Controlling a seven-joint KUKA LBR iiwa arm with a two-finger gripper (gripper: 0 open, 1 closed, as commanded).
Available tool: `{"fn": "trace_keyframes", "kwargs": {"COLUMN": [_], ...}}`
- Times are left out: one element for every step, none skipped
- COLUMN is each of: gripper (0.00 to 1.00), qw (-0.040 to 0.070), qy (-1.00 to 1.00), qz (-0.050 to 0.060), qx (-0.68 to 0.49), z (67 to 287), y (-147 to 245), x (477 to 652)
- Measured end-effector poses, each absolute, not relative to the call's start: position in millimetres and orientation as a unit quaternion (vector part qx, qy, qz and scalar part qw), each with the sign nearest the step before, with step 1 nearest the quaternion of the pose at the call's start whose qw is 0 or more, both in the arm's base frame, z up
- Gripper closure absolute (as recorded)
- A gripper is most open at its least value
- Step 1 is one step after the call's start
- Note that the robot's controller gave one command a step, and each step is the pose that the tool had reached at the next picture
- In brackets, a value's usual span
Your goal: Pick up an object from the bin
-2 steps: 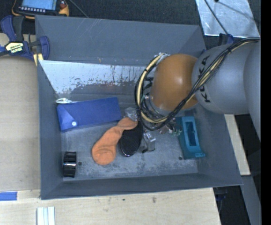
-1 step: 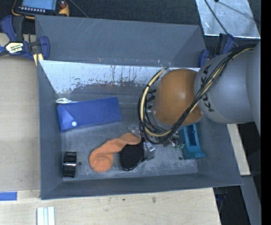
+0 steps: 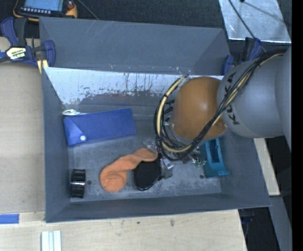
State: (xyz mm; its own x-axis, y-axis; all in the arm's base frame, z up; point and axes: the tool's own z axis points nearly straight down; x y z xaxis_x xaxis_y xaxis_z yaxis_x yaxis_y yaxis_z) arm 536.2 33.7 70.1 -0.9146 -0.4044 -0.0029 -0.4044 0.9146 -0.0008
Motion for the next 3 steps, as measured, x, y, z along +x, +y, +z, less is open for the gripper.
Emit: {"fn": "trace_keyframes", "kwargs": {"gripper": [1.00, 1.00, 1.00], "qw": [0.001, 0.000, -0.001], "qy": [0.974, 0.972, 0.971], "qz": [0.000, 0.000, -0.001], "qx": [-0.224, -0.235, -0.237], "z": [69.8, 69.8, 103.8], "y": [27.8, 1.1, 24.2], "x": [523.5, 513.3, 519.3]}}
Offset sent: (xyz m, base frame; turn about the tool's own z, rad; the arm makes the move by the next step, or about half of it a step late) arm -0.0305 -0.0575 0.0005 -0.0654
